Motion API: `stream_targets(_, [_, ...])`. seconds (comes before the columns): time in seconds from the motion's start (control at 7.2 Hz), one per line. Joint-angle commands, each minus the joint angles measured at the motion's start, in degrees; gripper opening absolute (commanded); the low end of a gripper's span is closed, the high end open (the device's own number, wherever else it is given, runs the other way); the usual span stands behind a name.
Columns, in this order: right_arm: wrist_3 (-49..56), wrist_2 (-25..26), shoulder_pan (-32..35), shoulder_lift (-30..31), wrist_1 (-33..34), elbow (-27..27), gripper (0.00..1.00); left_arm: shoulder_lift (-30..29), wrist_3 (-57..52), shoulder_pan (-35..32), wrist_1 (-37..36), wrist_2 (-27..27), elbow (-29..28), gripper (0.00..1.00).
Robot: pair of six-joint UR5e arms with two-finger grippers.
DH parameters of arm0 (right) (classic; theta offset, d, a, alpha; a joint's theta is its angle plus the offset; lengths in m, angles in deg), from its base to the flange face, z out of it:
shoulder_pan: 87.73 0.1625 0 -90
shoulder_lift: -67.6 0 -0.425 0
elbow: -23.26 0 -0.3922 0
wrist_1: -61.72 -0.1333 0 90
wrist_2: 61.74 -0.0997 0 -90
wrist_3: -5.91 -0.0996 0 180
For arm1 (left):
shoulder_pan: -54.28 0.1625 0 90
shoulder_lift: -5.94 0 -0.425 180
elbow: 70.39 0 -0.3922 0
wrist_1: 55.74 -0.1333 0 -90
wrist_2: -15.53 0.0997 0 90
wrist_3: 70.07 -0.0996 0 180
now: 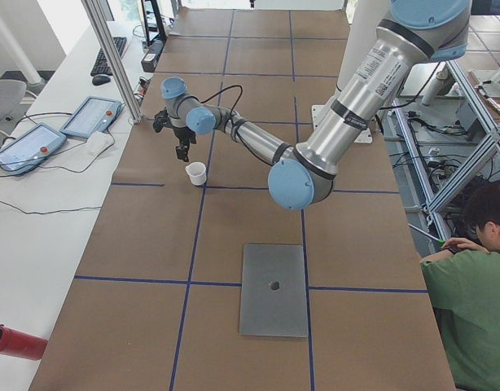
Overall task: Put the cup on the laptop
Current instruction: 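Move the left gripper over the small white cup and lower it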
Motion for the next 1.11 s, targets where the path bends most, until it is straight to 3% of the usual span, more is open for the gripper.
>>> stream_targets(0.0, [0.0,0.0,0.0,0.0,0.0,0.0,1.0,-3.93,-0.04,0.08,6.46,0.59,-10.57,1.0])
stream_targets(0.28, [0.0,0.0,0.0,0.0,0.0,0.0,1.0,-4.99,0.23,0.17,12.12,1.48,-16.15,1.0])
stream_targets(0.97, [0.0,0.0,0.0,0.0,0.0,0.0,1.0,-4.46,0.4,3.77,13.1,2.17,-17.38,1.0])
